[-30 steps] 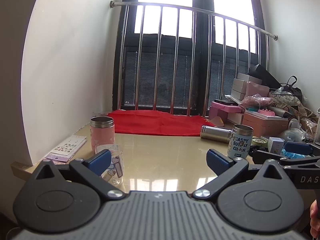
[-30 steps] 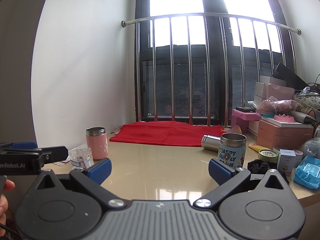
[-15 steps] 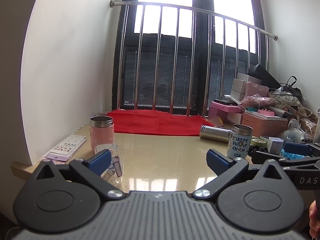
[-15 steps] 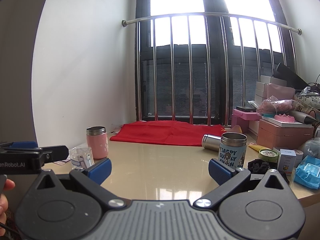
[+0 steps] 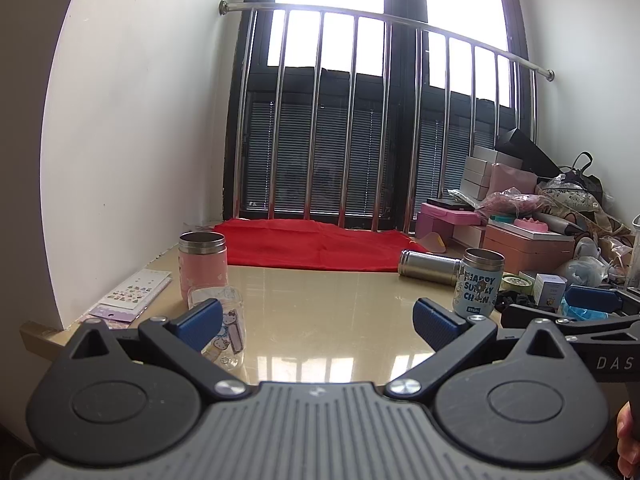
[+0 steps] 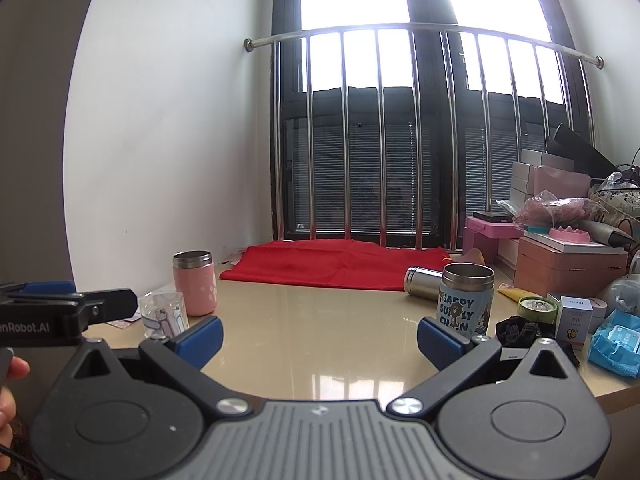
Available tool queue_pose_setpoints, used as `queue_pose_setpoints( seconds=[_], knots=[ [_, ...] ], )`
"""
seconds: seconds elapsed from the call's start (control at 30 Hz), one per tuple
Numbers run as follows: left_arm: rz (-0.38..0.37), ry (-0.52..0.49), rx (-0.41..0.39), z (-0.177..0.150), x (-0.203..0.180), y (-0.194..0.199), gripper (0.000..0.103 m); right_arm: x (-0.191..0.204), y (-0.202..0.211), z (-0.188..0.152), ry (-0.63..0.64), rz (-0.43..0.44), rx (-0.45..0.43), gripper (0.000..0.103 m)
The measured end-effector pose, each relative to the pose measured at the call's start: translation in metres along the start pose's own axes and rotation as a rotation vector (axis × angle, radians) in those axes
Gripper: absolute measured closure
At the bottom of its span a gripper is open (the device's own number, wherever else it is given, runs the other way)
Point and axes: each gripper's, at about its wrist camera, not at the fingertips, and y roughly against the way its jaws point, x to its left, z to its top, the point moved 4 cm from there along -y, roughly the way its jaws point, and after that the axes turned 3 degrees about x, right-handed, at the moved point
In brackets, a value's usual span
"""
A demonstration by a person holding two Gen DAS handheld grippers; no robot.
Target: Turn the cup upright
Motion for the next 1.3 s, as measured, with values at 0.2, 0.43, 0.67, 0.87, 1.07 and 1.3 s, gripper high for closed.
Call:
queue_pose_setpoints(
  seconds=[0.2,0.43,0.67,0.87,1.07,1.3],
  knots=[
    [-0.001,0.001,0.0,0.0001,0.0002,0.0,0.0,0.0,-0.0003,-0.0002,0.0,0.0,0.0,0.0],
    [-0.003,0.001,-0.001,-0.0001,0.0,-0.0002,0.0,-0.0002,-0.0001,-0.0001,0.0,0.0,0.002,0.0],
    [-0.006,0.001,-0.002,0.0006,-0.0002,0.0005,0.0,-0.0002,-0.0002,0.0,0.0,0.0,0.002,0.0],
    [-0.008,0.001,-0.002,0.001,0.001,0.0013,0.0,-0.0002,-0.0003,-0.0001,0.0,0.0,0.002,0.0],
    [-0.008,0.002,-0.003,0.0014,0.0013,0.0015,0.0,-0.001,0.0,-0.0004,0.0,-0.001,0.001,0.0],
    [-0.014,-0.002,-0.003,0.0032,0.0019,0.0018,0.0,0.0004,0.0002,-0.0004,0.0,-0.001,0.001,0.0]
  ],
)
